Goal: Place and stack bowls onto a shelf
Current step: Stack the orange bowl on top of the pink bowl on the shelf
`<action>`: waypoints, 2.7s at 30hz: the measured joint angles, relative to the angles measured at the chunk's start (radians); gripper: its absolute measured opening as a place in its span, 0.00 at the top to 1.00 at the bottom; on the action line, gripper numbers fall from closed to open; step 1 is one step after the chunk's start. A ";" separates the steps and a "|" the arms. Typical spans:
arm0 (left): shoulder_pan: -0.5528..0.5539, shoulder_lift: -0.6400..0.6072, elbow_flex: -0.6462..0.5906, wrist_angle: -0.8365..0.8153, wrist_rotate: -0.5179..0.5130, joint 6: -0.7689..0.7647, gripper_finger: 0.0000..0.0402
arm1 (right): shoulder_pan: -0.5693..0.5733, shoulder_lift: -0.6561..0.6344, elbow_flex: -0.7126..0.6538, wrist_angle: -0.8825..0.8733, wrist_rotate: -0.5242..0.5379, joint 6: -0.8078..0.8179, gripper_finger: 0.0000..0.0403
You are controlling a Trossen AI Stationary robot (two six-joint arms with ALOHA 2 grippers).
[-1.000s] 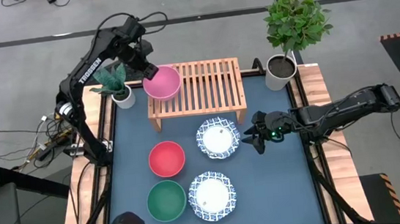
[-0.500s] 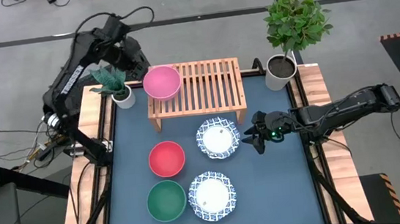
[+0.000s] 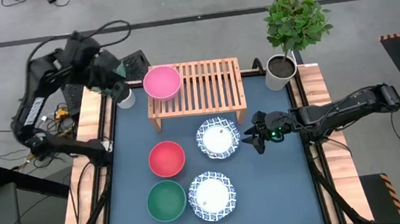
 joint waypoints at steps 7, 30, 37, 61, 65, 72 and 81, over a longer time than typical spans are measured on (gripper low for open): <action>-0.183 -0.103 -0.111 0.016 -0.051 -0.125 0.46 | 0.000 0.000 0.000 0.000 0.000 0.009 0.44; -0.625 -0.414 -0.973 0.449 -0.147 -0.670 0.46 | 0.000 0.000 0.000 0.000 0.000 0.037 0.44; -0.726 -0.412 -1.055 0.524 -0.205 -0.766 0.47 | 0.000 0.000 0.000 0.000 0.000 0.037 0.44; -0.892 -0.408 -1.219 0.616 -0.422 -0.904 0.47 | 0.000 0.000 0.000 0.000 0.000 0.036 0.44; -0.892 -0.408 -1.267 0.673 -0.392 -0.927 0.47 | 0.000 0.000 0.000 0.000 0.000 0.036 0.44; -0.892 -0.408 -1.276 0.697 -0.392 -0.930 0.47 | 0.000 0.000 0.000 0.000 0.000 0.036 0.44; -0.892 -0.350 -1.276 0.709 -0.422 -0.929 0.46 | 0.000 0.000 0.000 0.000 0.000 0.035 0.44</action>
